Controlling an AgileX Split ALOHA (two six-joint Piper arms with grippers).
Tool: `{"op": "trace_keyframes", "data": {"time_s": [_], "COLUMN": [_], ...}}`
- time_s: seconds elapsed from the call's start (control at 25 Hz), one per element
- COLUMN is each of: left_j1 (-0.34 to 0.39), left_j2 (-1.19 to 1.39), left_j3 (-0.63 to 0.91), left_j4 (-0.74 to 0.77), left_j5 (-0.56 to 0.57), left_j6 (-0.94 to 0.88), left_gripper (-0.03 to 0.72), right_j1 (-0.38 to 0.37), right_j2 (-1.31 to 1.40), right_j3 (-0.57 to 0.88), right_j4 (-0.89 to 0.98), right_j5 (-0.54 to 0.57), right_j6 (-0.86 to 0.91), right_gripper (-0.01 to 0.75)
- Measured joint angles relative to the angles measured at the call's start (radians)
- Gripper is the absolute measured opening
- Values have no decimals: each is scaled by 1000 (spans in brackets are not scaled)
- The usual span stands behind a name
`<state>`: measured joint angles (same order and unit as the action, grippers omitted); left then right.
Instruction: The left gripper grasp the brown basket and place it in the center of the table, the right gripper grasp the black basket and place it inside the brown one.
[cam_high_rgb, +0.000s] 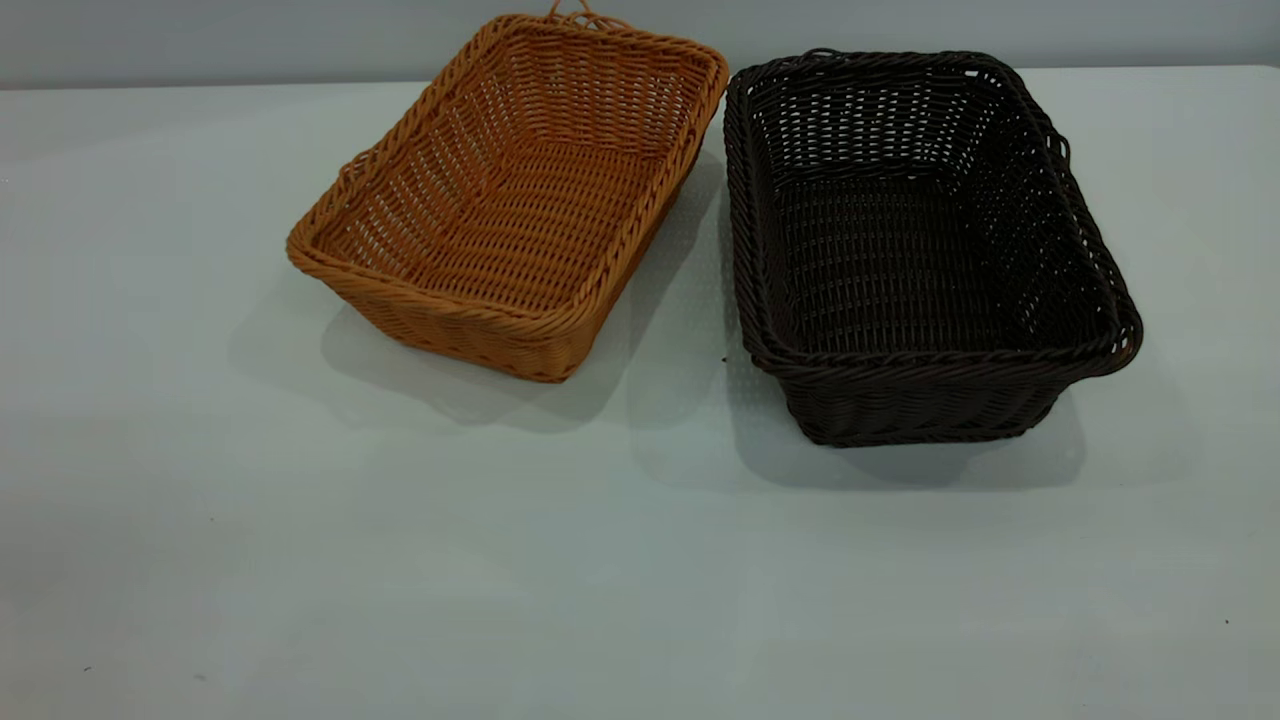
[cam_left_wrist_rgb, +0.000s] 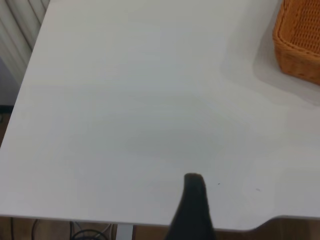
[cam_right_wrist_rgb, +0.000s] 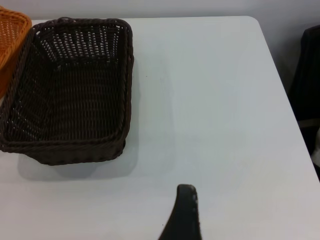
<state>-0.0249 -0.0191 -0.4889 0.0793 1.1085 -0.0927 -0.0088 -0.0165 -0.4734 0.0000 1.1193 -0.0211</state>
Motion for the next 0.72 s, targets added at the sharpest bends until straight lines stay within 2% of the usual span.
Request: {"op": "trace_keyframes", "data": {"time_s": [0.28, 0.44, 0.72], "left_j1": [0, 0, 0], "left_j2": [4, 88, 451], "left_j3": [0, -6, -106], "left_j4": [-12, -17, -17], "left_j5": [0, -12, -207], "left_j6": [3, 3, 8], "left_gripper": [572, 572, 572], "right_j1": [0, 0, 0], "right_j2": [0, 0, 0], "right_j3": [0, 0, 0], "right_j4": [0, 0, 0], "right_j5": [0, 0, 0], "right_j6": [0, 0, 0], "right_gripper": [593, 593, 593]}}
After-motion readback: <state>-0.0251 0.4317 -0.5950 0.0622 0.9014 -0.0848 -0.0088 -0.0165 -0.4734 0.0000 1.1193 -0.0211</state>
